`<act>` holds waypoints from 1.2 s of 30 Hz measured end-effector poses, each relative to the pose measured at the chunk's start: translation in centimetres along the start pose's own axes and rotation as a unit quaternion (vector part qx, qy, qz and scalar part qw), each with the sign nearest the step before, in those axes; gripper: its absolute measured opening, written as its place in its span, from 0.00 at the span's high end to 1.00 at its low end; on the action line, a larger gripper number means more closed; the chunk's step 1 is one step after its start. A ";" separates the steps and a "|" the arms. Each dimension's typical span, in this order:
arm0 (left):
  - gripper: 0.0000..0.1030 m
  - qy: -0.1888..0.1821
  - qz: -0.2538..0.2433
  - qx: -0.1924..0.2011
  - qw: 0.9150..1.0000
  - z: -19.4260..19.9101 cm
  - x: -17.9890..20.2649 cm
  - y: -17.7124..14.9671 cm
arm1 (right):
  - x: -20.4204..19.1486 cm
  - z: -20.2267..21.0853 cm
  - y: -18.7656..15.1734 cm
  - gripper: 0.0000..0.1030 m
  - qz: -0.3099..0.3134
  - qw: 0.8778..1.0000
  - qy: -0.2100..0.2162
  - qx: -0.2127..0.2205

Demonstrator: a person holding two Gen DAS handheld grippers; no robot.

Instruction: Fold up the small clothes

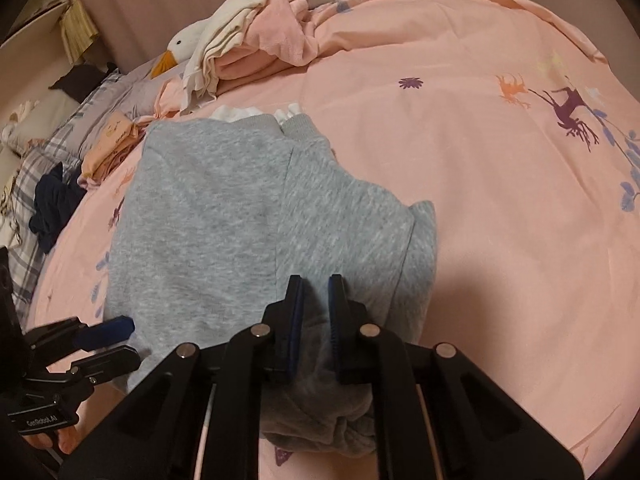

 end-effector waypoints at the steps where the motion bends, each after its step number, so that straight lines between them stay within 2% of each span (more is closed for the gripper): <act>1: 0.66 -0.001 0.004 0.007 1.000 0.6 -0.2 0.5 | -0.3 0.5 0.1 0.87 0.000 1.000 0.003 0.008; 2: 0.66 0.005 0.004 0.016 1.000 1.1 -0.4 1.2 | -0.9 1.5 0.2 0.82 0.009 1.000 0.013 0.023; 5: 0.66 0.024 0.005 0.036 0.999 2.0 -1.6 4.1 | -3.0 3.7 -0.4 0.82 0.038 0.996 0.058 0.049; 7: 0.66 0.016 0.016 0.043 0.999 1.4 -2.4 6.3 | -4.3 4.0 -1.5 0.82 0.046 0.994 0.087 0.041; 11: 0.66 0.015 0.031 0.053 0.998 -0.9 -4.0 10.2 | -6.6 3.3 -3.9 0.82 0.084 0.990 0.108 0.026; 13: 0.66 0.030 0.034 0.046 0.998 -2.8 -4.8 11.7 | -7.3 2.9 -4.7 0.82 0.095 0.988 0.116 0.022; 15: 0.66 0.054 0.038 0.022 0.998 -5.0 -5.9 12.3 | -7.3 2.2 -5.2 0.82 0.096 0.988 0.119 0.013; 18: 0.69 0.064 0.055 -0.014 0.996 -7.8 -7.6 11.7 | -6.7 1.3 -5.8 0.85 0.080 0.989 0.124 -0.006; 21: 0.71 0.076 0.042 -0.007 0.996 -7.9 -7.5 11.8 | -6.6 1.1 -6.1 0.86 0.081 0.989 0.127 -0.012; 25: 0.71 0.071 0.032 0.009 0.997 -5.3 -6.3 11.5 | -6.7 2.1 -5.5 0.85 0.075 0.988 0.137 -0.012; 27: 0.71 0.060 0.014 0.027 0.998 -3.3 -5.2 11.2 | -6.1 3.3 -4.2 0.84 0.066 0.989 0.135 0.014; 32: 0.71 0.040 -0.015 0.042 0.998 0.4 -2.8 7.3 | -3.2 4.6 -0.8 0.82 0.028 0.992 0.105 0.061; 34: 0.71 0.032 -0.025 0.036 0.999 0.6 -2.0 5.5 | -2.0 4.0 -0.2 0.82 0.018 0.995 0.080 0.060; 36: 0.71 0.037 -0.029 0.025 0.999 0.0 -1.7 4.1 | -1.3 3.1 -0.1 0.82 0.005 0.996 0.074 0.048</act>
Point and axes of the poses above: each gripper's, at about its wrist camera, not at the fingertips, and z roughly against the way its jaws point, x to its right, y to its top, the point moved 8 cm from there along -z, roughly the way its jaws point, and after that the axes turned 8 degrees about -z, right-handed, at the moved point
